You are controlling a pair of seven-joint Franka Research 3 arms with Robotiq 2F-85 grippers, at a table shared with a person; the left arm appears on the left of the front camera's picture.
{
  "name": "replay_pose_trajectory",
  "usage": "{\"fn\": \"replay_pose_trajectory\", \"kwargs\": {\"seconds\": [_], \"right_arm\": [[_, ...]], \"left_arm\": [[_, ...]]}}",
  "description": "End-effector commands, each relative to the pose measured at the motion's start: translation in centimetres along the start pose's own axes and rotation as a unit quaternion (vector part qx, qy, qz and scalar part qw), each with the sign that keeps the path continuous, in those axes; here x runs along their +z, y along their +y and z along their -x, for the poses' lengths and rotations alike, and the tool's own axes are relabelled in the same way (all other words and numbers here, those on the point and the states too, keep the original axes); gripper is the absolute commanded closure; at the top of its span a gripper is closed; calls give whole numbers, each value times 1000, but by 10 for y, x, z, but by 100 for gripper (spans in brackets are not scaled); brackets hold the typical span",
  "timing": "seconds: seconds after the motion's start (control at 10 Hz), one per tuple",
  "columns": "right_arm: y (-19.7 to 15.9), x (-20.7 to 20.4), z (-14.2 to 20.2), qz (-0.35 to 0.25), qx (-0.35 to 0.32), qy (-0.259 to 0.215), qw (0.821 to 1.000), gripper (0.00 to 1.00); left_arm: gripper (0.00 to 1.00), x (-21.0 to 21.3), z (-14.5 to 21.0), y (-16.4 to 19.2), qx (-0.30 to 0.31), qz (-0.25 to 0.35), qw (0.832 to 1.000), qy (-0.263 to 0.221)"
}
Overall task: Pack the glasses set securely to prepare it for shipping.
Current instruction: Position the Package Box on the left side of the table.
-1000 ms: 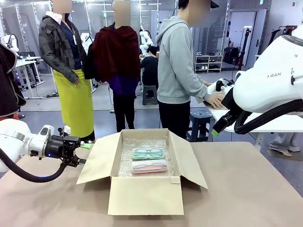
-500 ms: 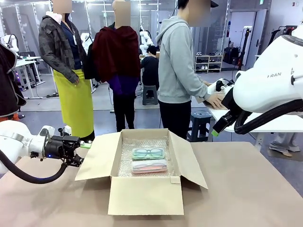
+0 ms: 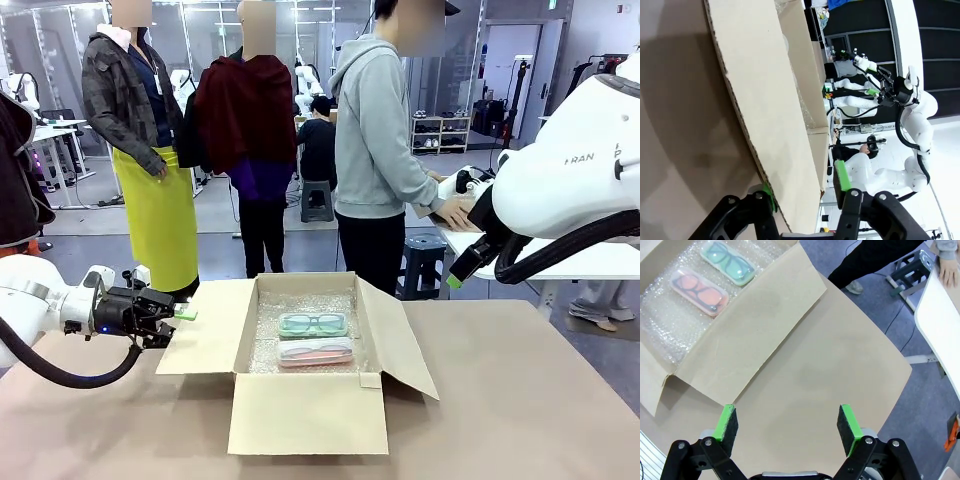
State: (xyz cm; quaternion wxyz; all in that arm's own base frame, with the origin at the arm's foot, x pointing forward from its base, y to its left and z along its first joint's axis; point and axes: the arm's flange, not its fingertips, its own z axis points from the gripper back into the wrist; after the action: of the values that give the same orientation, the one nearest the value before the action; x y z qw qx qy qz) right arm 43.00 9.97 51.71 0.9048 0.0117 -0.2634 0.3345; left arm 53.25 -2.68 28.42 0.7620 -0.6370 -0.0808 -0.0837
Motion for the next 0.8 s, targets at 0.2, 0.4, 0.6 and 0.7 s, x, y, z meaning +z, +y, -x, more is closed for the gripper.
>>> {"fn": "replay_pose_trajectory", "kwargs": {"seconds": [0.2,0.4,0.6,0.7], "right_arm": [[1,0,-3,2,-4,3,1000,0],[1,0,-3,2,-4,3,1000,0],[1,0,-3,2,-4,3,1000,0],[1,0,-3,2,-4,3,1000,0]], "left_arm": [[98,-2,1,1,0,18,1000,-8],[100,-3,0,0,-1,20,1000,-4],[100,-3,0,2,0,19,1000,-4],[100,-2,0,2,0,19,1000,-4]]}}
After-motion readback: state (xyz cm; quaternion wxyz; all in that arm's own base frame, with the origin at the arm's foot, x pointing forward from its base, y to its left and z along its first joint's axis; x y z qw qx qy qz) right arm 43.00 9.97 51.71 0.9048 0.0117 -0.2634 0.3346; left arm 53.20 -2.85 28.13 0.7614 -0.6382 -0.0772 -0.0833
